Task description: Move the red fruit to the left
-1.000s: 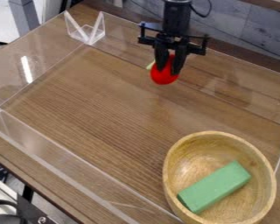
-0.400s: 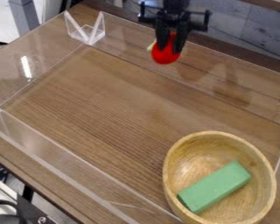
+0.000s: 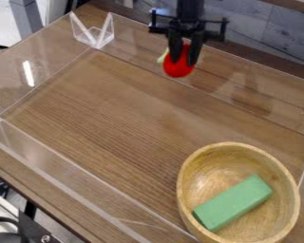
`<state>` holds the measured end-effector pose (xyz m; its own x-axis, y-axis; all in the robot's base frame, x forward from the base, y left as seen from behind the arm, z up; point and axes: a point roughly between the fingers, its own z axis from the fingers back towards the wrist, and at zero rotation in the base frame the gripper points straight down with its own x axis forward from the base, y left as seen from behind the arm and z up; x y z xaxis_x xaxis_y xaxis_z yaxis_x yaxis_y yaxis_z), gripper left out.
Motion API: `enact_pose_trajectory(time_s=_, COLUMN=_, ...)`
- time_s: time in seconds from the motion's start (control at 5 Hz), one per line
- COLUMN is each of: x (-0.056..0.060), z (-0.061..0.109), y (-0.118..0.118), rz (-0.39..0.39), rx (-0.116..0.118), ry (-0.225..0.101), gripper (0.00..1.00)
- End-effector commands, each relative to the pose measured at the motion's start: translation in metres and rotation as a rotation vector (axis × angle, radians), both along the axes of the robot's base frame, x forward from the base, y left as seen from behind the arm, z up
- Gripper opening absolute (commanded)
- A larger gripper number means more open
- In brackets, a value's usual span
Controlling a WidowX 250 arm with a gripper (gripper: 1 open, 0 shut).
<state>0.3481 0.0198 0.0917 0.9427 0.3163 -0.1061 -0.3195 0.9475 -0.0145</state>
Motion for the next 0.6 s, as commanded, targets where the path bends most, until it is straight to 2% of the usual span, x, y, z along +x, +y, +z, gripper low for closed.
enact_pose_trajectory(time_s=0.0, x=0.0087, z=0.0347, y=-0.0025, rz=0.002, rx=0.006, ry=-0.100, gripper=0.00)
enact_pose_trajectory(time_s=0.4, x=0.0161, z=0.0408, y=0.0045, rz=0.016, rx=0.000, ry=-0.106, gripper=0.00)
